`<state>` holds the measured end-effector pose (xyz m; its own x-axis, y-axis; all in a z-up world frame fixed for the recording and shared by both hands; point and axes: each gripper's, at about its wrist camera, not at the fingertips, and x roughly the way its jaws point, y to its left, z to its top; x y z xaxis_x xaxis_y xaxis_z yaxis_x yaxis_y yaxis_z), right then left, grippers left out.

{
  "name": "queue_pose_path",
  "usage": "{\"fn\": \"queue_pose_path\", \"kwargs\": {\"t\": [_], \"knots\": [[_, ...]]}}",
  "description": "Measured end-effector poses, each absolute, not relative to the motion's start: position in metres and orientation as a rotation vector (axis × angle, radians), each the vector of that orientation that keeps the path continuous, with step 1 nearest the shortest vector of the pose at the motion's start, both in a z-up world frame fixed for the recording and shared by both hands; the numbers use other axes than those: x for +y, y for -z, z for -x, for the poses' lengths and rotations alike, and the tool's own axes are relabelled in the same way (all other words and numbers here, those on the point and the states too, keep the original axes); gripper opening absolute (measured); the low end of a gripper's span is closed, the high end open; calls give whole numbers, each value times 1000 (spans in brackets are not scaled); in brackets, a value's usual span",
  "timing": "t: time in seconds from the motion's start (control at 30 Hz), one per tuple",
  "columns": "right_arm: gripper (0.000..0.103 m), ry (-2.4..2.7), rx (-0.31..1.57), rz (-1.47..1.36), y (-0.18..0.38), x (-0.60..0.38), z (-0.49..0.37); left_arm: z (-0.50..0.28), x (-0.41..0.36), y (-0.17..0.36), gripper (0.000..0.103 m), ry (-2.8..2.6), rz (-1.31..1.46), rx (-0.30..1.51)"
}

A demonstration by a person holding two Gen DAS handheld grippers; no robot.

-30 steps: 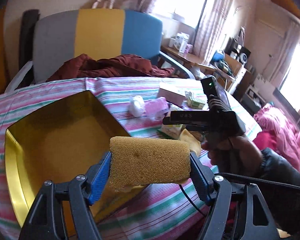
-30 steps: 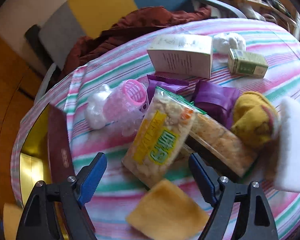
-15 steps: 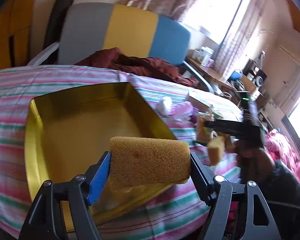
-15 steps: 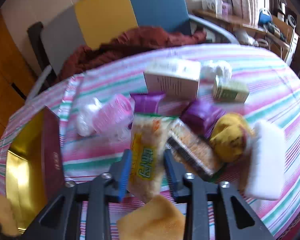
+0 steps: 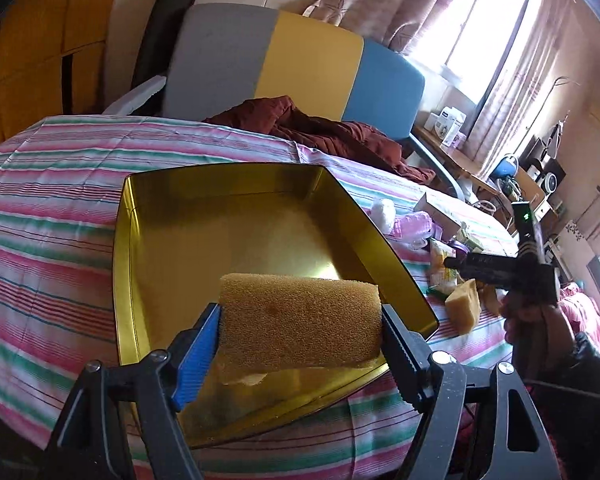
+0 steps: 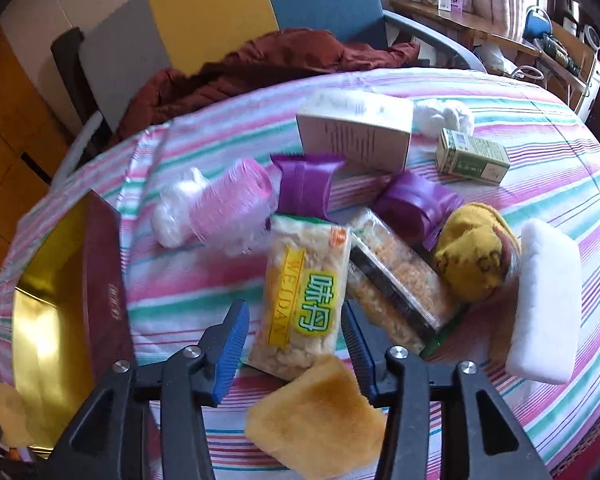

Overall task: Organize objects
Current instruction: 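Carry the sponge to the gold tray with left while right grasps WEIDAN packet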

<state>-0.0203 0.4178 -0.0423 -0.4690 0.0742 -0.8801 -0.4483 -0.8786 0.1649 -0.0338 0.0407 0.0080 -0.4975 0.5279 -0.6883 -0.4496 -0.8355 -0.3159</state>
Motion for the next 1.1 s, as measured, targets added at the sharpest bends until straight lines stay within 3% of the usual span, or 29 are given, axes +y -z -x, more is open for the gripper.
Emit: {"fn": "queue_pose_path", "kwargs": {"t": [0.13,0.2,0.37,0.47,0.7,0.8,0.9,0.93,1.03,1.1], "knots": [[49,-2348,488,1434,50,418,24,34,43,-6,78,-2299,1114,-143],[57,-2333,476,1472,56,418,26,35,44,-4,78,-2290,1121,-149],[60,-2325,568,1515,74,424,37,38,46,3,79,-2271,1146,-160],[63,-2329,452,1532,76,418,47,39,45,6,79,-2269,1156,-164],[102,-2367,377,1623,87,404,59,42,43,10,82,-2261,1166,-194],[103,-2374,378,1621,88,402,58,43,42,11,82,-2257,1169,-201],[101,-2378,344,1615,87,399,57,43,42,12,82,-2261,1171,-199],[94,-2379,346,1604,86,399,56,44,40,12,82,-2268,1170,-196],[47,-2382,392,1524,78,402,47,45,36,11,82,-2286,1166,-192],[45,-2382,468,1508,76,409,43,45,33,11,81,-2298,1170,-193]]}}
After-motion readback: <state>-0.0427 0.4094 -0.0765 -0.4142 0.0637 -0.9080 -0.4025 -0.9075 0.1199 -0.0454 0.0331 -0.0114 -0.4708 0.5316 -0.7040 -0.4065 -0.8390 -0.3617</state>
